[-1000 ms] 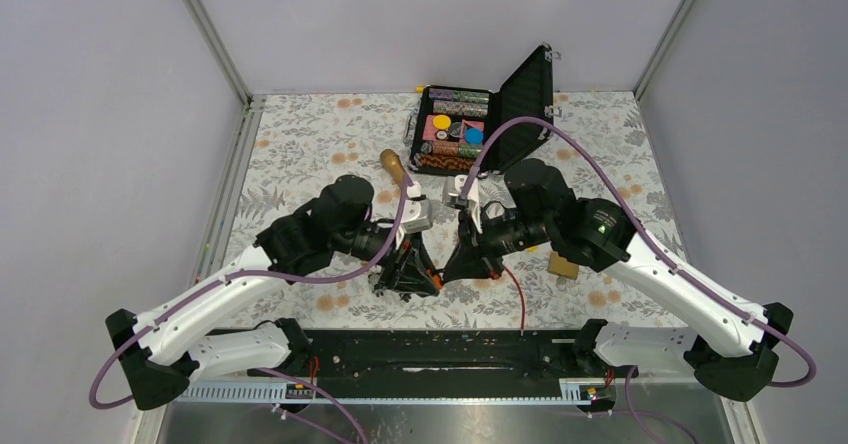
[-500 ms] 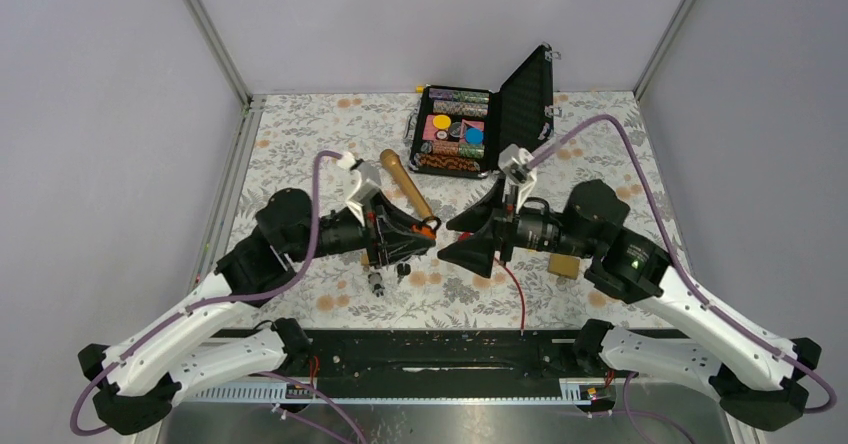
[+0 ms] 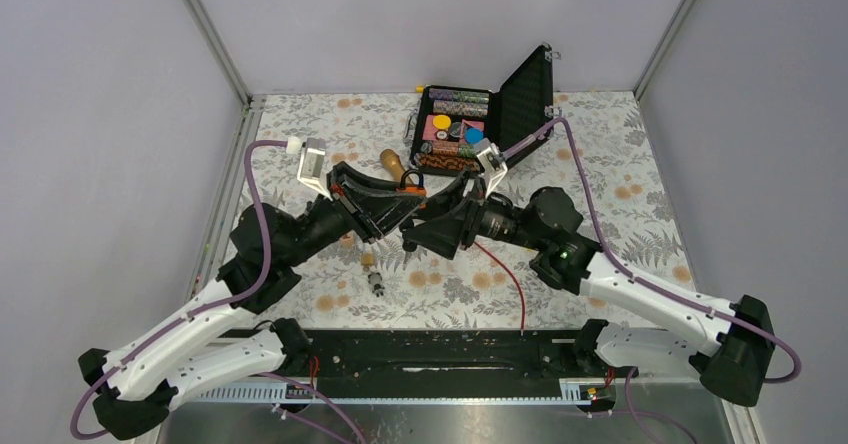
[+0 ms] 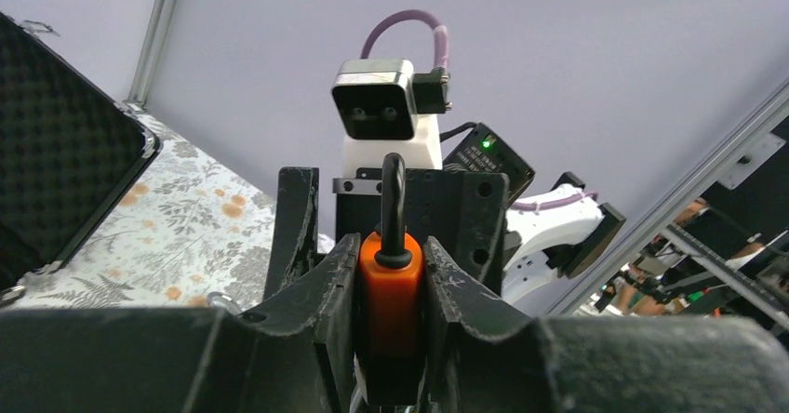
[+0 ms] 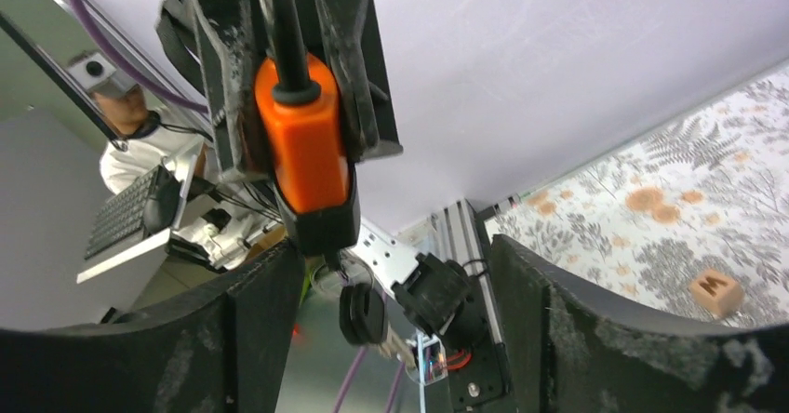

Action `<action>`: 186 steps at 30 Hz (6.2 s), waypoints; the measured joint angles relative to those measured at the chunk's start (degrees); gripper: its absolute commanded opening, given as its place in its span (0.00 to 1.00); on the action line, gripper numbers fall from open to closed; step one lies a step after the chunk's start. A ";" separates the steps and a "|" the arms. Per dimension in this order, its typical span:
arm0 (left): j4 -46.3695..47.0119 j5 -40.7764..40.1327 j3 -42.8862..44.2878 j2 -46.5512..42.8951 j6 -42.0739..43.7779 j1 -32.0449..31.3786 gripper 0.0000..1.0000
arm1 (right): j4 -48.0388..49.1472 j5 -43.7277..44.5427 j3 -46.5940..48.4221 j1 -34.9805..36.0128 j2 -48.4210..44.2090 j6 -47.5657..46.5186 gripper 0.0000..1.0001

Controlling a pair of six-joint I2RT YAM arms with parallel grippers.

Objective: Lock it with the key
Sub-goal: Lock the lock, then place the lock at the center of the board, then pick up the lock from the center of the board.

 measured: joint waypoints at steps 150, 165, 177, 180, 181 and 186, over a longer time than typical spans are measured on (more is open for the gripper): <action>-44.83 -14.91 0.00 -4.48 2.82 42.32 0.99 | -66.82 49.86 58.27 14.93 71.67 3.63 0.71; -45.70 -14.86 -0.55 -4.79 4.76 42.32 0.99 | -71.84 52.35 66.47 14.88 76.56 4.50 0.36; -46.25 -14.38 -0.55 -4.87 5.03 42.32 0.99 | -73.09 50.49 66.93 12.24 76.85 3.96 0.58; -46.47 -14.23 -0.55 -4.92 5.16 42.32 0.99 | -72.96 48.48 66.93 10.93 76.91 2.93 0.52; -46.47 -14.14 -0.55 -4.92 5.16 42.32 0.99 | -72.91 47.78 66.93 10.67 77.00 2.69 0.50; -46.49 -13.84 -0.55 -4.90 5.16 42.32 0.99 | -72.63 47.34 66.36 10.36 77.09 1.38 0.39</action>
